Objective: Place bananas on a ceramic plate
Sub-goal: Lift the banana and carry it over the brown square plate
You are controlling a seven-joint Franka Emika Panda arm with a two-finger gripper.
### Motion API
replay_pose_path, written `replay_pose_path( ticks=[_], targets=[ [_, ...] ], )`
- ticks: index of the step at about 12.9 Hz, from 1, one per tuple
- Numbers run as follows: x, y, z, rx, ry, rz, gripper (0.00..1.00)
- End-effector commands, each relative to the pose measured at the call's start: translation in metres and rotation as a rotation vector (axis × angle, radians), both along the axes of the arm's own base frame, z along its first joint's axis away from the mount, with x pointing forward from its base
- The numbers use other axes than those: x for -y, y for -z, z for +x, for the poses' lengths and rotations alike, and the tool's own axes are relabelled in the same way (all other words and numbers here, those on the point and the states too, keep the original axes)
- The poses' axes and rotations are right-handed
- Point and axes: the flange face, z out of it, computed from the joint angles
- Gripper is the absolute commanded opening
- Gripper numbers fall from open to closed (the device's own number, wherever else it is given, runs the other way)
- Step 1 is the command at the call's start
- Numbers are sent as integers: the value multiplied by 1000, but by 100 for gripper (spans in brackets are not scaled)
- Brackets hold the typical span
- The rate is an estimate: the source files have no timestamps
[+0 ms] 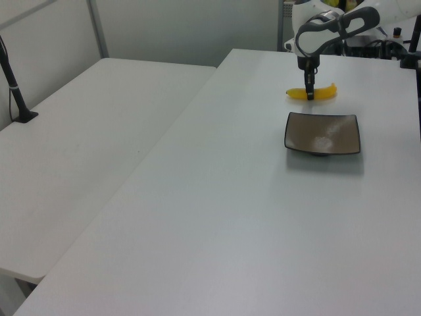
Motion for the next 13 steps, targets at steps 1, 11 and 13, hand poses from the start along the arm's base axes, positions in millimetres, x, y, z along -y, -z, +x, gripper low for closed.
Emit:
replay_pose_path(
  ticks=[1,11,13],
  targets=[
    [-14,-40,-5,3,-19,-8,0],
    [-120,-207,-51,-18,-93,50,0],
    [-158,-218,-67,-87,-107,61,0]
  ],
)
